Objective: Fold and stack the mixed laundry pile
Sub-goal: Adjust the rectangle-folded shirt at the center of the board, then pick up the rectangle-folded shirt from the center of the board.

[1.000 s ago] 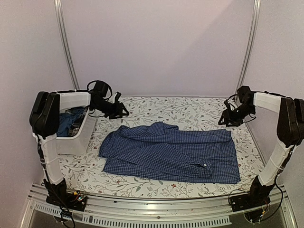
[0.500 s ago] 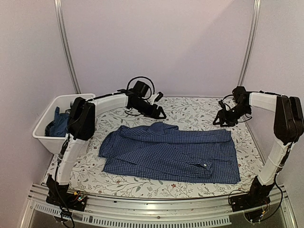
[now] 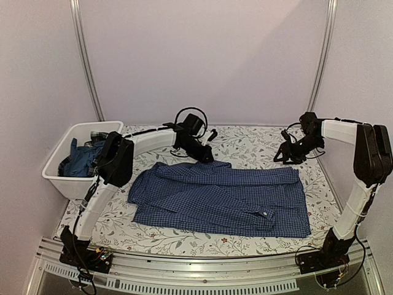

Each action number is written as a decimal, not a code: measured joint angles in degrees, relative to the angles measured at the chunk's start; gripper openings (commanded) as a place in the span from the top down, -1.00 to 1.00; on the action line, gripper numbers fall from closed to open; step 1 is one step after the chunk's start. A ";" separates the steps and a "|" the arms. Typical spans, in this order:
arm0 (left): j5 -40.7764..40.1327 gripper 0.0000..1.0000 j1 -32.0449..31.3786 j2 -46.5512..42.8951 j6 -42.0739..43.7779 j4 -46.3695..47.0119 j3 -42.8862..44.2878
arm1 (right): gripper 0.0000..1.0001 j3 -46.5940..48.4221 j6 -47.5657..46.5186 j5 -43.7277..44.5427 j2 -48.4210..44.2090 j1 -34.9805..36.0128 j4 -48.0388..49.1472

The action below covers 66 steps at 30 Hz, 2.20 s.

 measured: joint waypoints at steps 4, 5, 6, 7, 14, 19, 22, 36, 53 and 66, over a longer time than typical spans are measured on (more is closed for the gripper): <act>-0.79 1.00 0.44 -0.02 -0.07 -0.04 0.61 | -0.12 -0.31 0.90 -0.57 0.26 0.48 0.39; -0.42 1.00 0.55 -0.15 -0.57 0.31 0.63 | -0.12 -0.68 1.20 -0.74 0.26 0.61 0.68; 0.11 1.00 0.74 -0.44 -1.27 1.11 0.44 | -0.12 -1.05 1.46 -0.92 0.26 0.72 0.85; 0.81 1.00 1.07 -1.07 -2.21 2.40 -0.33 | -0.12 -1.44 1.73 -1.07 0.26 0.81 1.05; 4.24 1.00 4.98 -9.79 -6.56 10.38 -5.90 | -0.12 -2.03 4.37 -4.59 0.33 1.07 3.41; 6.51 1.00 5.99 -20.48 -5.73 17.05 -14.47 | -0.12 1.90 7.82 -8.50 3.74 3.21 6.34; 8.52 1.00 5.18 -26.64 -3.82 20.44 -22.80 | -0.12 7.43 9.73 -9.97 7.69 5.62 7.30; 3.32 0.43 -14.78 -44.00 15.76 15.06 -62.90 | -0.14 16.00 10.88 -12.28 12.48 10.36 7.82; 1.51 -0.50 3.15 -55.84 0.66 22.67 -63.47 | -0.19 27.45 12.90 -14.40 25.99 18.88 2.19; -5.29 -0.51 7.23 -58.42 -5.73 23.45 -63.73 | 0.89 36.76 12.68 -11.15 35.17 23.63 -3.17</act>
